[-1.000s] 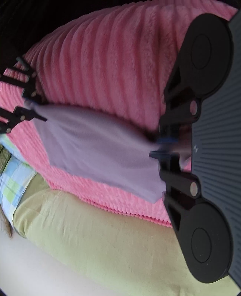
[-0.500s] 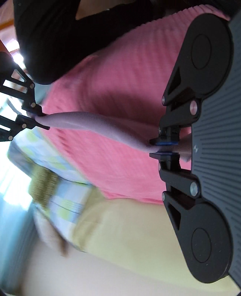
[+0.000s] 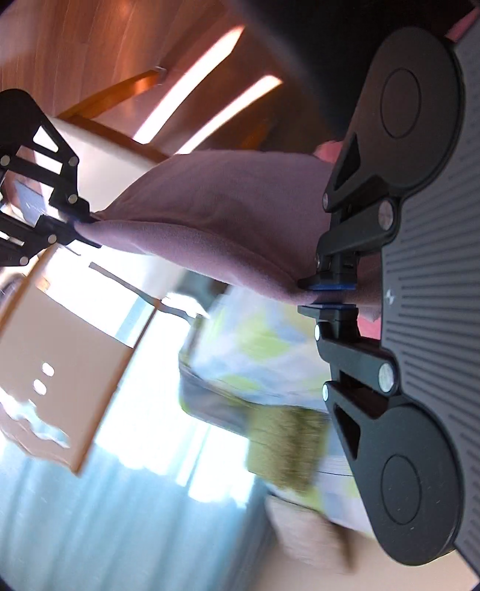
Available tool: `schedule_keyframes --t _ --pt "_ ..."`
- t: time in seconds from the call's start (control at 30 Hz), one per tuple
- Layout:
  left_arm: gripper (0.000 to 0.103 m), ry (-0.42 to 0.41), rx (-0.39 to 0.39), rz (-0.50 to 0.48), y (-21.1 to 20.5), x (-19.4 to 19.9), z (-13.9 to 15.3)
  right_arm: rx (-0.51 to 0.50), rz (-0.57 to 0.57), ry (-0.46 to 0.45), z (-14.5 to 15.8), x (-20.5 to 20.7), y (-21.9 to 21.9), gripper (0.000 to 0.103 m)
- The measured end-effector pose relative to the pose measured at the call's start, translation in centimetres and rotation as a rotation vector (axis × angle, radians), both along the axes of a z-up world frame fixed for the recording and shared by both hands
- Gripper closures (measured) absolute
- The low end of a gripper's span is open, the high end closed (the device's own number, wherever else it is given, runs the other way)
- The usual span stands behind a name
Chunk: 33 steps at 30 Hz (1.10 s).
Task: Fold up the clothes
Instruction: 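Lift the folded top with both grippers and carry it to the white chair seat, then lower the folded top onto the chair seat and open both grippers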
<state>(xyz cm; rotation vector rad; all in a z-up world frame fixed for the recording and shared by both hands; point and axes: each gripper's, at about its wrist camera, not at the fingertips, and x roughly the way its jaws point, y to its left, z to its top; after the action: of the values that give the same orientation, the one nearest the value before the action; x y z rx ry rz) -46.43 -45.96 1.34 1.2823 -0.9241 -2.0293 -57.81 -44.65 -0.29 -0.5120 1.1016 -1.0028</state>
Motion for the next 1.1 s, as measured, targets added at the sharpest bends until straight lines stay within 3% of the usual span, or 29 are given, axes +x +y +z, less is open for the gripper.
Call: schedule_keyframes --t 0.13,0.23,0.33,0.47,0.6,0.77,0.87,1.0,1.1 --pt "0.098 0.090 -0.088 -0.092 -3.5 -8.7 0.1 -0.119 -0.208 0.045 1.5 -8.6 -2.2 0.097" --pt "0.098 0.127 -0.050 -0.139 -5.4 -13.9 -2.9 -0.199 -0.347 0.094 0.9 -13.3 -2.9 0.097" --pt "0.098 0.093 0.026 -0.172 -5.9 -16.5 -7.5 -0.131 -0.415 0.112 -3.0 -16.2 -2.5 0.097" --pt "0.098 -0.016 0.092 -0.211 -5.3 -17.0 -14.1 0.029 -0.440 0.115 -9.2 -17.5 -0.4 0.097" --pt "0.098 -0.070 0.116 -0.225 -5.3 -16.2 -16.7 0.110 -0.443 0.087 -11.5 -17.1 0.6 0.097" --pt "0.098 -0.112 0.098 -0.234 -6.2 -16.2 -18.1 0.164 -0.444 0.075 -11.6 -16.3 0.4 0.097" --pt "0.098 -0.109 0.096 -0.226 -8.2 -17.7 -17.8 0.178 -0.455 0.059 -11.4 -16.8 -0.4 0.097" --pt "0.097 -0.103 0.096 -0.228 -7.5 -17.5 -17.6 0.198 -0.466 0.052 -11.7 -17.4 -1.0 0.096" --pt "0.090 -0.110 0.097 -0.235 -7.5 -17.2 -17.7 0.211 -0.466 0.058 -12.5 -16.7 -1.7 0.094"
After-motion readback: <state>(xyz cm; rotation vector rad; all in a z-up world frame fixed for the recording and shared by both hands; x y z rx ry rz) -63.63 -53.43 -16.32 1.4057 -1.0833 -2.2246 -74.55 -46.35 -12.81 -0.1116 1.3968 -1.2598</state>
